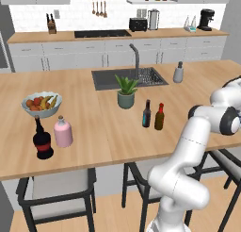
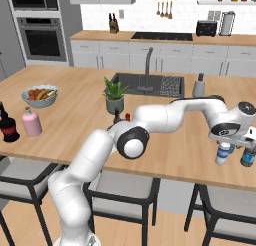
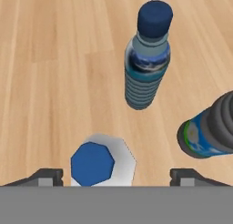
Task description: Move the plastic bottles in the middle to the plastics group, and the glass bottles in the middle to the glass group.
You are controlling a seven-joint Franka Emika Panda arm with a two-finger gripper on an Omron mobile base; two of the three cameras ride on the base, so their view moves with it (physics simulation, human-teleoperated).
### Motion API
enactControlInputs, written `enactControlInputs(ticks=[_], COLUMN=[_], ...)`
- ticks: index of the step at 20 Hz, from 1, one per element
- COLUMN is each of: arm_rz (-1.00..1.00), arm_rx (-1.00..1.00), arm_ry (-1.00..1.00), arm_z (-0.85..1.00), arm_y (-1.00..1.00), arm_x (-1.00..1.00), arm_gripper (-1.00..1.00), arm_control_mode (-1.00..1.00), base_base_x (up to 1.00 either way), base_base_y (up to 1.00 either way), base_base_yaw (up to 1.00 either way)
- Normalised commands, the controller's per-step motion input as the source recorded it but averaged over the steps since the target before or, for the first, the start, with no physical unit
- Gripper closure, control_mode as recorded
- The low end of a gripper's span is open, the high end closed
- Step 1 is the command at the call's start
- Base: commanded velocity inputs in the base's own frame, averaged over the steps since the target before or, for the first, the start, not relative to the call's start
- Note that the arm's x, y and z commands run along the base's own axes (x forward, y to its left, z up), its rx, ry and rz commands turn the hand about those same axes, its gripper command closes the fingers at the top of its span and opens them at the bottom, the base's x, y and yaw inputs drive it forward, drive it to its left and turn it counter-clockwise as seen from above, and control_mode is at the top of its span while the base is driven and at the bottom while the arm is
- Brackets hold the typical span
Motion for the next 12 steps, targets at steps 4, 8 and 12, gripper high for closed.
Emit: enactControlInputs(ticks=[4,8,12], arm_rz=[0.0,0.0,0.0], arm_rx=[0.0,0.0,0.0], arm_ry=[0.01,-0.02,-0.1], arm_z=[0.0,0.21,0.37], arm_y=[0.0,0.18,0.39], arm_x=[0.0,-0.33,-0.49], arm_gripper=[-1.0,-1.0,-1.0], arm_control_mode=[-1.0,-1.0,-1.0], base_base_x=[0.0,0.0,0.0], base_base_y=[0.0,0.0,0.0], base_base_yaw=[0.0,0.0,0.0])
